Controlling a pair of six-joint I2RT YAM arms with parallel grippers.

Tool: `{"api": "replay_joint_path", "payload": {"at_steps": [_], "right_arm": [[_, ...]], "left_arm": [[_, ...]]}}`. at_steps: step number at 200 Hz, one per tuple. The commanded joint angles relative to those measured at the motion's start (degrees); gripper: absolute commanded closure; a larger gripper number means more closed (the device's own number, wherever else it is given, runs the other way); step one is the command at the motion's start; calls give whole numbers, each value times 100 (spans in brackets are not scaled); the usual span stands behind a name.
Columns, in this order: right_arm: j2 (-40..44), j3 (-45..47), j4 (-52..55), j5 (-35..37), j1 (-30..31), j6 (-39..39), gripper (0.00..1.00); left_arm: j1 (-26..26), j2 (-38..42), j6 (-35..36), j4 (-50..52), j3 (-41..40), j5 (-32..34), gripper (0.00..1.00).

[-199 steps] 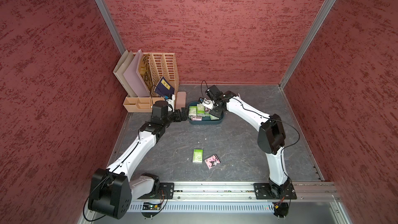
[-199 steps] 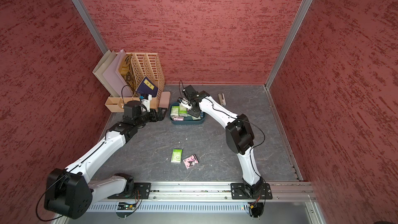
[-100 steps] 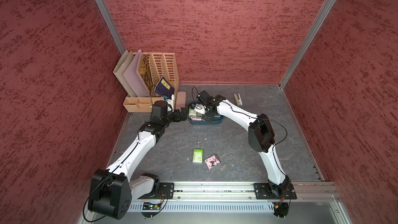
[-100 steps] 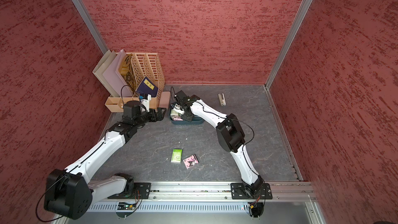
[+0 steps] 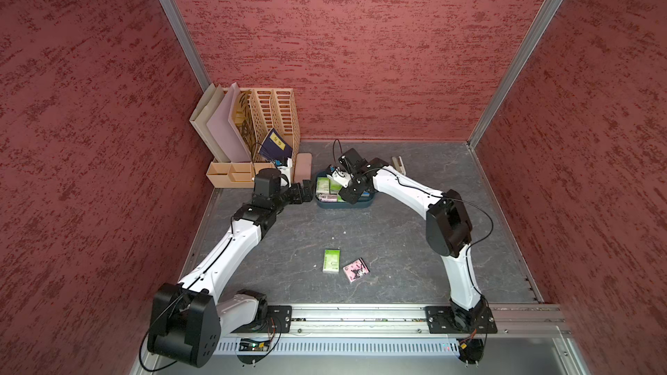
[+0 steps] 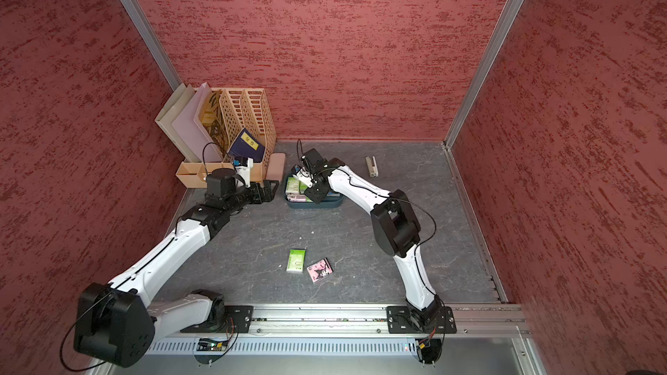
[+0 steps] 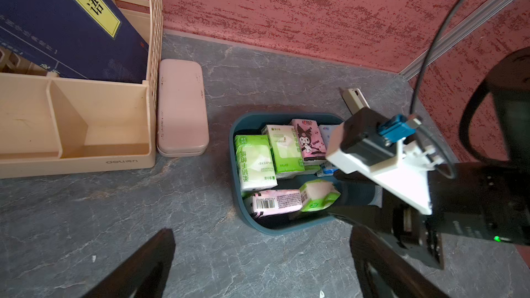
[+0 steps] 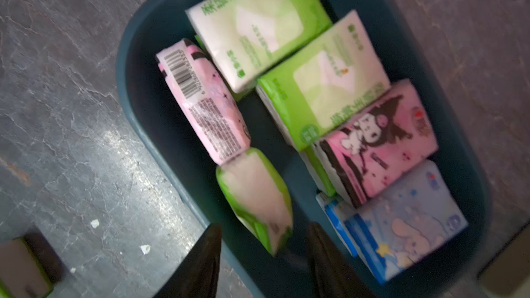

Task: Put the pocket tissues into the storage box
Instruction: Place the pocket tissues in the storage box.

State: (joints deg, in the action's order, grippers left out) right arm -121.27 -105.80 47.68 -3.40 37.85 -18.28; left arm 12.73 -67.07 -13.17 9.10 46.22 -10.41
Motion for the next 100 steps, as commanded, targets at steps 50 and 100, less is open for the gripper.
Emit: {"api": "replay_joint_path", "payload": {"at_steps": [50, 100], "right_arm": [[1375, 1028, -679, -948, -453, 1138, 40], [2722, 2484, -1559, -906, -486, 1979, 35]], "left_arm": [[-31, -32, 83, 111, 124, -53, 0], [309, -486, 476, 1633, 1008, -362, 0]]}}
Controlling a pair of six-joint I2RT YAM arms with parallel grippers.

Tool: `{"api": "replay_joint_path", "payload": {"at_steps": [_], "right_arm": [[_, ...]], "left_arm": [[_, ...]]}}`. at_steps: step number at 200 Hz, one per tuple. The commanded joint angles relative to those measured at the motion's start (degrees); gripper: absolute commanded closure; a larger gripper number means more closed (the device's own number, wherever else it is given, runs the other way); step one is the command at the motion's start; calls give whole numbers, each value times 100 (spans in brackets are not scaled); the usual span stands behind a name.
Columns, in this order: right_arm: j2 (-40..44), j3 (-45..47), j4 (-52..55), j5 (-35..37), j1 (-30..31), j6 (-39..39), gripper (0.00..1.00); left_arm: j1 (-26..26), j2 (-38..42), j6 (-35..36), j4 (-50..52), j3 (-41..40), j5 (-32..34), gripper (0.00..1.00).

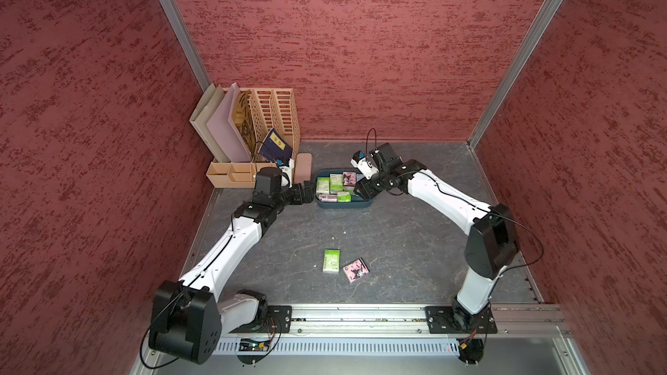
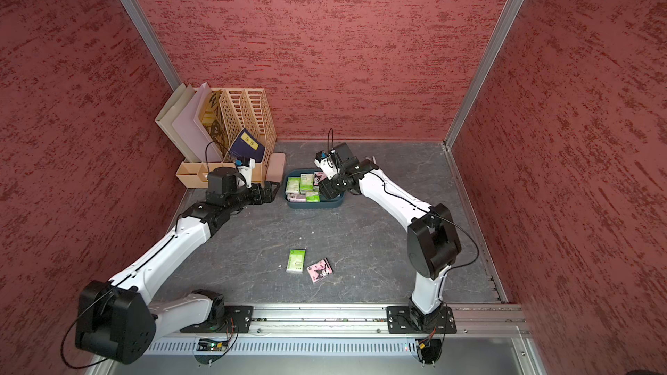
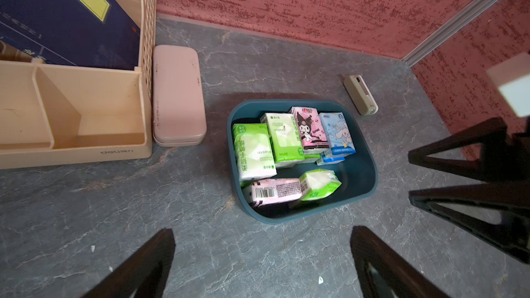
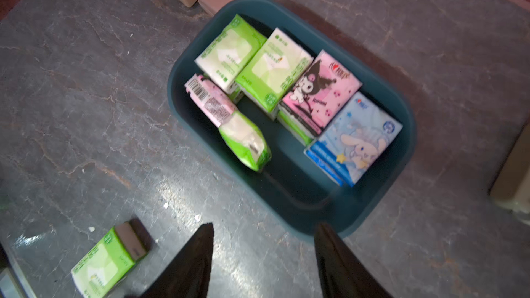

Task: Put the pocket tissues into the storage box
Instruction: Place the pocket tissues in the storage box, then pick up the pocket tissues from the center of the board.

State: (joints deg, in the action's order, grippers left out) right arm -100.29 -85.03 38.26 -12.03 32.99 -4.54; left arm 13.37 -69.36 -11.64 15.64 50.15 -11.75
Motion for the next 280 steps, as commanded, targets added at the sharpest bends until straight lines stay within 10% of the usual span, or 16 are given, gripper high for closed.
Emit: {"api": "replay_joint_path", "payload": {"at_steps": [1, 62, 192, 242, 280], "right_arm": [[646, 417, -626, -35, -7, 625, 35], [1045, 413, -945, 88, -349, 1135, 33], [1107, 716, -671, -220, -592, 919, 34], [1125, 780, -609, -245, -622, 875, 34], [1130, 806, -598, -273, -630, 876, 34]], "left_arm": [[263, -272, 339, 1031, 643, -226, 0], [1291, -838, 278, 3524, 1169, -21, 0], [2443, -1363, -1243, 2688, -185, -602, 13], [2456, -1692, -1341, 2298, -341, -884, 30], [2453, -1800, -1311, 2172, -342, -984, 62]]}}
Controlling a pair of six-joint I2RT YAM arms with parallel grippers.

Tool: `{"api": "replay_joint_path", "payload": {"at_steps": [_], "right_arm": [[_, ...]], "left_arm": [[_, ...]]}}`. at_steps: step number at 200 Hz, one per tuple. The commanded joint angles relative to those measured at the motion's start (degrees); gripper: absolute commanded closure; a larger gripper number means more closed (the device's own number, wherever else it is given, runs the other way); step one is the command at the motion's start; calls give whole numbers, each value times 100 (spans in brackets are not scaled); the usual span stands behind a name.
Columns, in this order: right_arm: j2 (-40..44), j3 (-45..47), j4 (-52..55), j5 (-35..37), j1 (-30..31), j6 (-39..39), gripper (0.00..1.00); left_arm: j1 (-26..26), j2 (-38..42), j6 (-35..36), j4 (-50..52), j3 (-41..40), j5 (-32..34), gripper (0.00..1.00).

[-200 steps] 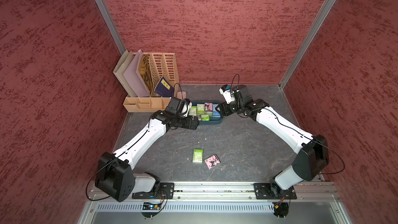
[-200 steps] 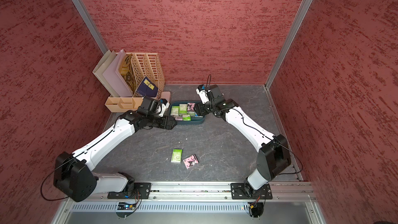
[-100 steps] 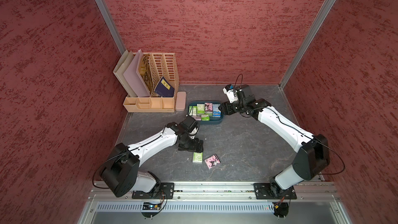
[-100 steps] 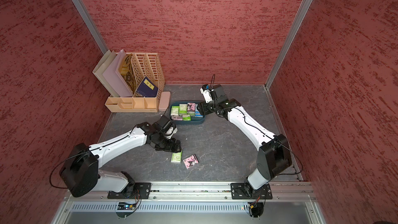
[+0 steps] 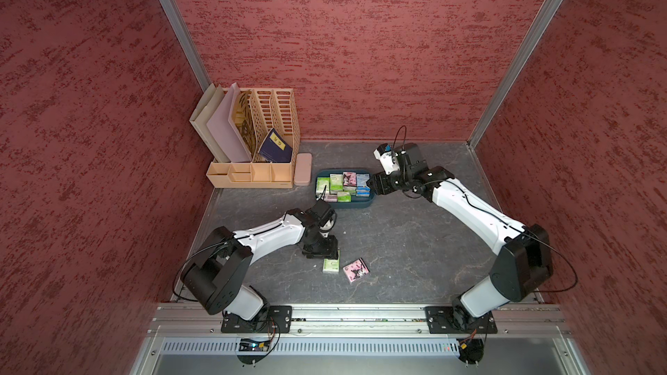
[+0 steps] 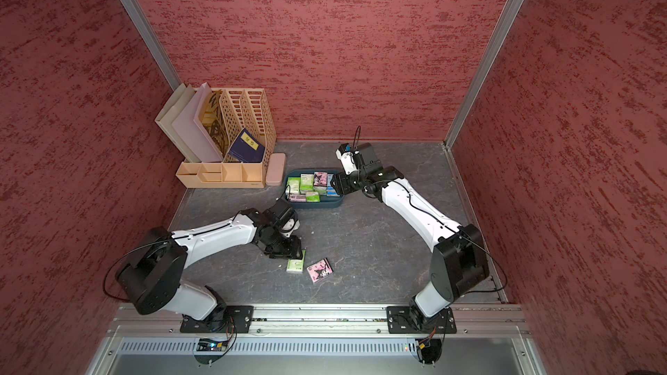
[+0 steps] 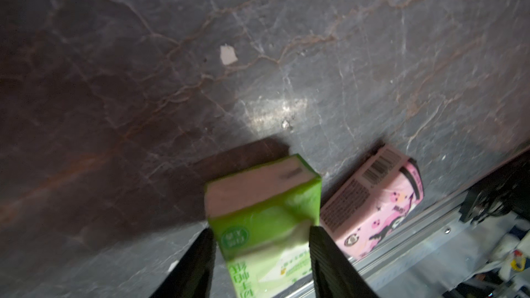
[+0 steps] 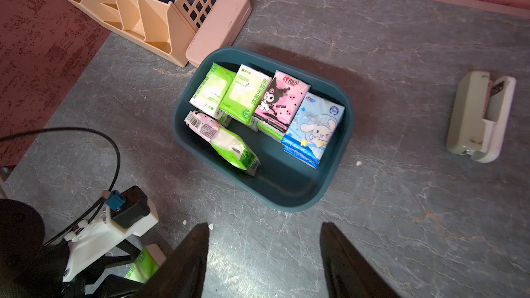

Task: Put the pocket tissues into the storage box
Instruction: Pick up the pocket tissues from the center of the board.

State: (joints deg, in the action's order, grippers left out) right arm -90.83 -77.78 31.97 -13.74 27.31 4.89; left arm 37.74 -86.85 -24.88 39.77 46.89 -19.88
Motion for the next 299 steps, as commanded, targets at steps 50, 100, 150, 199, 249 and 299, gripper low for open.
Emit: {"api": "replay_joint_path", "payload": {"at_steps": [50, 100, 150, 199, 249, 299], "right_arm": [[164, 101, 64, -124, -74, -49, 35], [288, 392, -344, -780, -81, 171, 33], [529, 970, -1764, -2246, -209, 1029, 25], [185, 1055, -2720, -2990, 171, 1534, 32], [-317, 725, -2951, -2846, 363, 1665, 34], [-876, 191, -2968, -2871, 541, 1685, 47]], "left_arm": [[17, -210, 123, -242, 2, -117, 100], [-100, 494, 515, -346, 367, 755, 100], [-855, 1778, 711, -2565, 99, 881, 100], [-1243, 1654, 584, -3433, 241, 457, 100], [-1313, 1833, 660, -3413, 180, 300, 100], [-1330, 1898, 625, -3474, 83, 224, 100]]}}
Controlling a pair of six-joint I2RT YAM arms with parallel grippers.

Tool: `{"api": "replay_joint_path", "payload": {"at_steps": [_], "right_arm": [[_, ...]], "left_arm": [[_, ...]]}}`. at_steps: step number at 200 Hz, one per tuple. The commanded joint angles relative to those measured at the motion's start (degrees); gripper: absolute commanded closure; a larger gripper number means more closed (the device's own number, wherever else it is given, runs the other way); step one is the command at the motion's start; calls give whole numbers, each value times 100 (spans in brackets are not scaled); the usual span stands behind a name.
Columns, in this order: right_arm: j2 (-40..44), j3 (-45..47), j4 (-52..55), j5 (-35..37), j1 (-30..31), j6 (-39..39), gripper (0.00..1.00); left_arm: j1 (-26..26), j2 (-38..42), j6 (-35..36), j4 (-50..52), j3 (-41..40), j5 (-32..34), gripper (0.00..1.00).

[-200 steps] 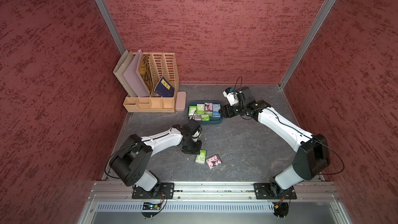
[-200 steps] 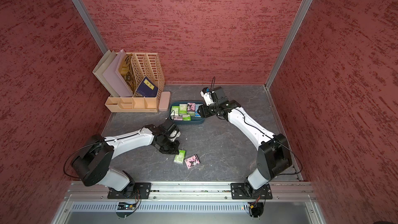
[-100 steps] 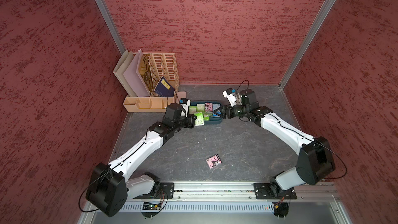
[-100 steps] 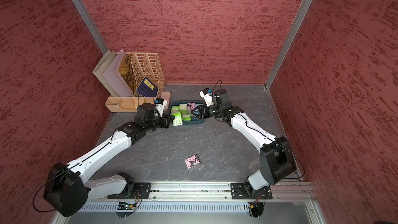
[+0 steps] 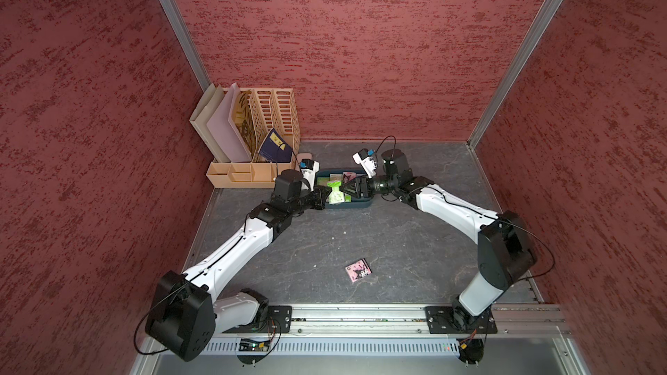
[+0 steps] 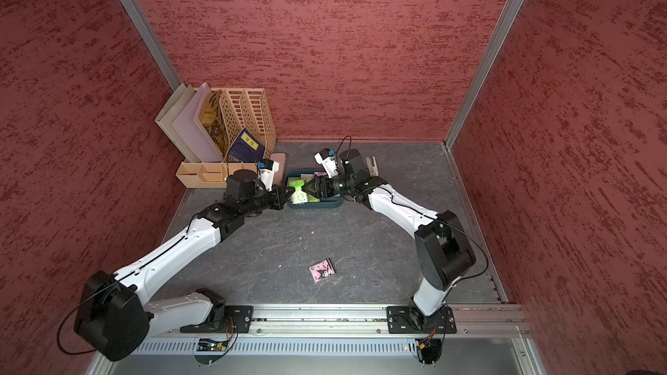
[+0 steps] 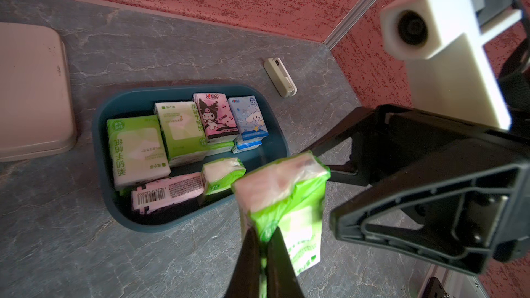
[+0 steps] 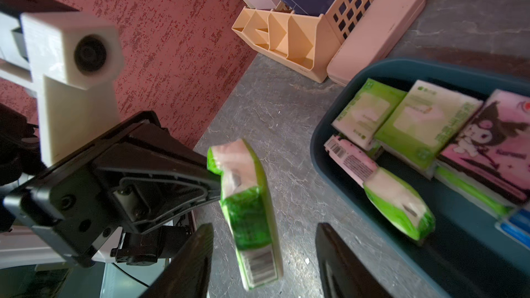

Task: Put the pocket tissues into the storage box
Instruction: Pick up the pocket tissues from the center of the board, then place the pocket tissues in the storage box.

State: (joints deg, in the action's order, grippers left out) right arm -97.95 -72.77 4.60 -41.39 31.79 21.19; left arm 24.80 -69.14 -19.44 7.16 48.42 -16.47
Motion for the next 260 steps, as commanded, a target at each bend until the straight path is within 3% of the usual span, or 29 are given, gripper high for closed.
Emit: {"api": "replay_joint_path", "payload": {"at_steps": [1, 14, 46, 50, 54, 59, 61, 65, 105, 133, 184, 260], "right_arm": [[-176, -313, -232, -111, 96, 53, 47], [-235, -352, -223, -135, 103, 61, 57], [-158, -303, -230, -126, 106, 42, 93], [-135, -303, -216, -117, 107, 27, 98], [-120, -306, -188, -79, 108, 4, 100], [-93, -308, -137, -9, 108, -42, 100], [-82, -308, -113, 17, 108, -66, 100], [-61, -318, -47, 113, 108, -125, 100], [-90, -692, 853, 1442, 99, -1447, 100], [-425, -886, 761, 1941, 64, -2281, 100], [-1109, -889, -151, 1861, -72, -3187, 100], [-1489, -1019, -600, 1573, -290, -3244, 100]], "left_arm": [[-36, 124, 77, -205, -70, -118, 100], [-37, 144, 68, -215, -87, -120, 100], [-74, 134, 90, -162, -70, -162, 99], [-92, 123, 81, -152, -57, -164, 87], [-102, 104, 68, -145, -46, -178, 67], [-127, 93, 57, -117, -21, -210, 31], [-136, 78, 44, -107, -12, -221, 10], [-152, 54, 31, -65, 18, -223, 0], [-332, 216, -118, -73, -53, 65, 0], [-520, 340, -153, -120, -105, 20, 0], [-652, 265, -95, -26, -131, -32, 0], [-744, -110, -77, -11, 41, -206, 0]]}}
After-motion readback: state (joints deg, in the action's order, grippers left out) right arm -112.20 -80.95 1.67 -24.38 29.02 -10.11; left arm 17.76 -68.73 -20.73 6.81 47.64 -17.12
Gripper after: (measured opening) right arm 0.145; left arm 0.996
